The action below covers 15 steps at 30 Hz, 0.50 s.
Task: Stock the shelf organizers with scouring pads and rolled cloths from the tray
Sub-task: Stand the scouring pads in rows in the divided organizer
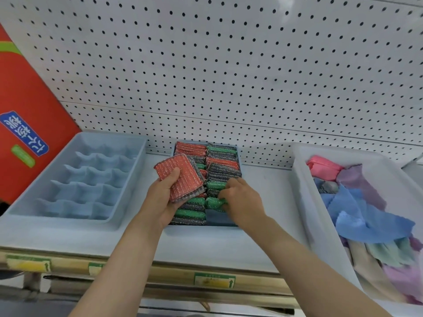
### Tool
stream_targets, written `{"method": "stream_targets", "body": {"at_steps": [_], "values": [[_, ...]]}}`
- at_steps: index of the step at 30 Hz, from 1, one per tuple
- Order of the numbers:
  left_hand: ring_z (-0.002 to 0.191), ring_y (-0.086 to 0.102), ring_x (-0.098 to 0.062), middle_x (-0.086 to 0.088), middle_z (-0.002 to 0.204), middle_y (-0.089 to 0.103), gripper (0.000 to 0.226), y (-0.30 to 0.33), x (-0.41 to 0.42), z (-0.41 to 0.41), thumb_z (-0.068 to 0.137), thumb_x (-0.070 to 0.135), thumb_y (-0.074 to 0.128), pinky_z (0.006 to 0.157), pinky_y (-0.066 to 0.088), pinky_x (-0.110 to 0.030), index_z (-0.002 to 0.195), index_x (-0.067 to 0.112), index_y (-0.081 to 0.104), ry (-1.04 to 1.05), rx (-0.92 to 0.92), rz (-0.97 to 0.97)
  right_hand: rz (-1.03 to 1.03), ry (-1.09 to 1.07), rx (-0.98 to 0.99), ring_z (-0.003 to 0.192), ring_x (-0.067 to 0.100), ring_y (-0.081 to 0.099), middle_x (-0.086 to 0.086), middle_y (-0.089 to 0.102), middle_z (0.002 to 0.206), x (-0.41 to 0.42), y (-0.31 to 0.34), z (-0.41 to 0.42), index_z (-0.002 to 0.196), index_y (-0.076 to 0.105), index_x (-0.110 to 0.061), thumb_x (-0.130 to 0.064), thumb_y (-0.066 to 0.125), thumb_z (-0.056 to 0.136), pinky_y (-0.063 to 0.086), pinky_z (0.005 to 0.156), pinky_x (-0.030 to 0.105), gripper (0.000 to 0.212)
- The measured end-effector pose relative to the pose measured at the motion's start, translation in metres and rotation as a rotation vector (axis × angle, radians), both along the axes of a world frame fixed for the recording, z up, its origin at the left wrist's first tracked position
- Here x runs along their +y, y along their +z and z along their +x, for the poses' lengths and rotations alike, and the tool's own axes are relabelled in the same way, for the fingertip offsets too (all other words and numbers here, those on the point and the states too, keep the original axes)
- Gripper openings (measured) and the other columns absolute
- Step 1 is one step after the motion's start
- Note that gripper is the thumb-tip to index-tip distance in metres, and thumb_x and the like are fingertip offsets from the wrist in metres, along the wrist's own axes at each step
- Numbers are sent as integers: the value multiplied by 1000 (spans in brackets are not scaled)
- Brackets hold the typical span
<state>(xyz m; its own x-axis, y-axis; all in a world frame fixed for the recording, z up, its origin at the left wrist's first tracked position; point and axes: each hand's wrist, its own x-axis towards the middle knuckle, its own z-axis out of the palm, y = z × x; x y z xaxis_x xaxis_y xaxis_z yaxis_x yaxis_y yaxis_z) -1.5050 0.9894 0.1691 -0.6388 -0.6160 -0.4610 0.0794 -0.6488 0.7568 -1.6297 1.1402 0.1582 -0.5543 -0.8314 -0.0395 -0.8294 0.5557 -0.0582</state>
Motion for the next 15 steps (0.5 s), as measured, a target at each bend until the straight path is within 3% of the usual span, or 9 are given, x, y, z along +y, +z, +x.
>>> {"method": "stream_targets", "body": {"at_steps": [3, 5, 7, 12, 15], "values": [[102, 70, -25, -8, 113, 73, 37, 4, 3, 1, 94, 28, 64, 81, 57, -40, 127, 14, 59, -59, -4, -62, -210, -89, -298, 109, 13, 56, -7, 60, 118, 5, 28, -3, 121, 67, -28, -44, 71, 86, 50, 91, 30, 38], [102, 70, -25, -9, 116, 72, 39, 9, 10, 0, 94, 29, 63, 83, 58, -41, 130, 15, 58, -123, 9, -116, -524, -223, -534, 101, 5, 62, -13, 66, 110, 4, 51, 0, 110, 69, -29, -50, 67, 87, 51, 88, 24, 31], [105, 70, -25, -7, 116, 73, 38, 14, 21, -4, 96, 31, 60, 90, 57, -45, 132, 18, 57, -193, 33, -155, -645, -316, -838, 92, 5, 67, -13, 71, 96, -3, 64, 7, 96, 70, -27, -53, 69, 84, 57, 82, 28, 29], [108, 69, -22, -3, 118, 72, 41, 24, 37, -11, 98, 48, 50, 95, 55, -48, 133, 27, 55, -290, 36, -175, -705, -468, -1289, 88, 21, 73, 6, 76, 96, -8, 58, 8, 102, 69, -7, -24, 77, 84, 59, 83, 34, 26], [110, 67, -28, -8, 120, 71, 30, 20, 31, -10, 102, 29, 50, 89, 57, -47, 131, 20, 57, -163, 24, -137, -904, -621, -1565, 84, 20, 73, 8, 77, 92, 4, 60, -6, 103, 68, -2, -14, 69, 90, 59, 81, 34, 17]]}}
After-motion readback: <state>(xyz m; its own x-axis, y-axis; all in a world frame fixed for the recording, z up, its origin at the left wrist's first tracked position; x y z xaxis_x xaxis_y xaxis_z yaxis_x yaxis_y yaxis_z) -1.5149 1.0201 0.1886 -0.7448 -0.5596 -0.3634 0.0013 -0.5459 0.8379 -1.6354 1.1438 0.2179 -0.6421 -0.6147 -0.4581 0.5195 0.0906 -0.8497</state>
